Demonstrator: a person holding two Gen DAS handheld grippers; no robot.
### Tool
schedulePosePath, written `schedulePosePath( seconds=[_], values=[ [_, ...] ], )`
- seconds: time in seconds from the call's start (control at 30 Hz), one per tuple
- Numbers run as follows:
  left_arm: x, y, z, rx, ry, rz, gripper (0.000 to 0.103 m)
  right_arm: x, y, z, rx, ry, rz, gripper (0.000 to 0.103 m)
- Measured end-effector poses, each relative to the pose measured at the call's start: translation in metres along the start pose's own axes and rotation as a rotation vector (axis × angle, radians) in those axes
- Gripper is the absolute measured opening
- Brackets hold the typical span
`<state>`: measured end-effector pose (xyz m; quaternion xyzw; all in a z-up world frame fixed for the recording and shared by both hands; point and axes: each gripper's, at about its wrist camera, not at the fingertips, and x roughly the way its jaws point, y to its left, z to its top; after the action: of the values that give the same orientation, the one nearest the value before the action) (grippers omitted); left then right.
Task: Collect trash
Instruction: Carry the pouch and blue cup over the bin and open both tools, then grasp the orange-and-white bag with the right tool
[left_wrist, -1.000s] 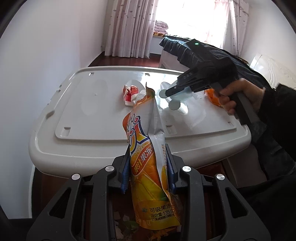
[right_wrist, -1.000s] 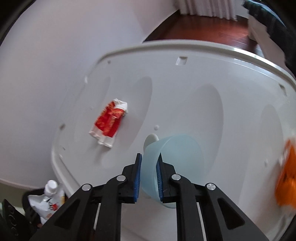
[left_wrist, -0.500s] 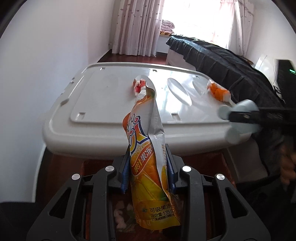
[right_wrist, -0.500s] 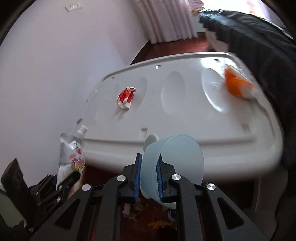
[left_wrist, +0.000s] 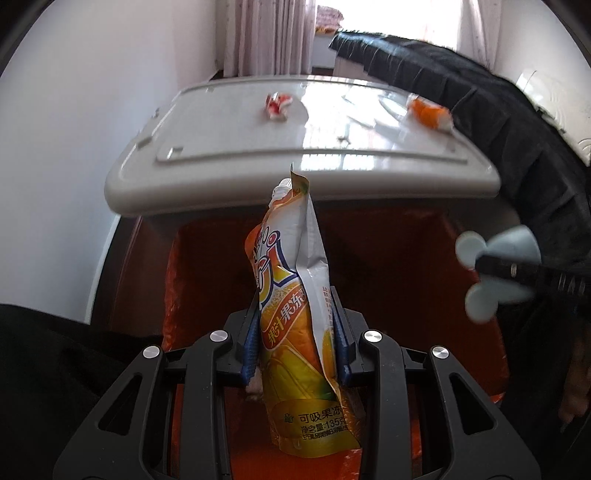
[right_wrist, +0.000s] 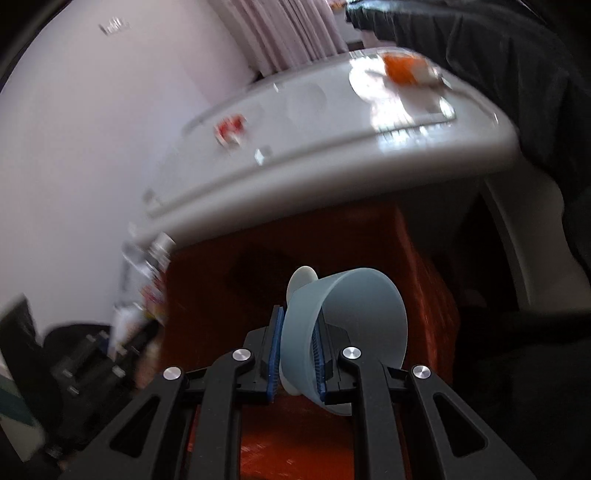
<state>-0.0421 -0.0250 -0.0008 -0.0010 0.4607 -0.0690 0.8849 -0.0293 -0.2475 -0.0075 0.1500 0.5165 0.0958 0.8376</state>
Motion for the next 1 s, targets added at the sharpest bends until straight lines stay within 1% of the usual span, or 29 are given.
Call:
schedulePosePath(
  seconds=[0.07,0.13,0.33,0.43,0.7,0.73,0.77,0.8,0.83,0.87,0.9,1.0],
  values=[
    [0.010,0.004,-0.004,-0.023,0.033,0.004,0.031,0.010,0.002,-0.006,-0.018,0.022,-0.040,0.015],
    [0.023,0.006,-0.009,-0.026,0.072,0.021,0.032,0.020,0.005,-0.011,-0.050,0.025,-0.099,0.015],
    [0.049,0.002,-0.021,0.006,0.147,0.059,0.032,0.039,0.014,-0.015,-0.123,0.021,-0.206,0.015],
    [0.053,0.003,-0.024,0.013,0.163,0.062,0.032,0.045,0.013,-0.015,-0.143,0.023,-0.228,0.015],
    [0.050,0.010,-0.022,-0.013,0.151,0.053,0.032,0.043,0.016,-0.017,-0.145,0.021,-0.232,0.015],
    [0.049,0.012,-0.022,-0.023,0.150,0.055,0.034,0.043,0.017,-0.018,-0.143,0.023,-0.232,0.016],
    [0.050,0.011,-0.020,-0.029,0.150,0.063,0.042,0.043,0.017,-0.018,-0.143,0.026,-0.230,0.017],
    [0.050,0.011,-0.019,-0.033,0.150,0.071,0.051,0.042,0.018,-0.018,-0.144,0.028,-0.232,0.032],
    [0.048,0.011,-0.019,-0.042,0.144,0.083,0.073,0.041,0.019,-0.018,-0.146,0.024,-0.244,0.055],
    [0.047,0.011,-0.019,-0.047,0.135,0.094,0.081,0.040,0.019,-0.017,-0.150,0.012,-0.255,0.061],
    [0.045,0.012,-0.019,-0.051,0.116,0.111,0.081,0.036,0.020,-0.017,-0.154,-0.007,-0.263,0.062],
    [0.045,0.012,-0.018,-0.053,0.116,0.112,0.081,0.031,0.018,-0.016,-0.134,-0.019,-0.256,0.062]
  ],
)
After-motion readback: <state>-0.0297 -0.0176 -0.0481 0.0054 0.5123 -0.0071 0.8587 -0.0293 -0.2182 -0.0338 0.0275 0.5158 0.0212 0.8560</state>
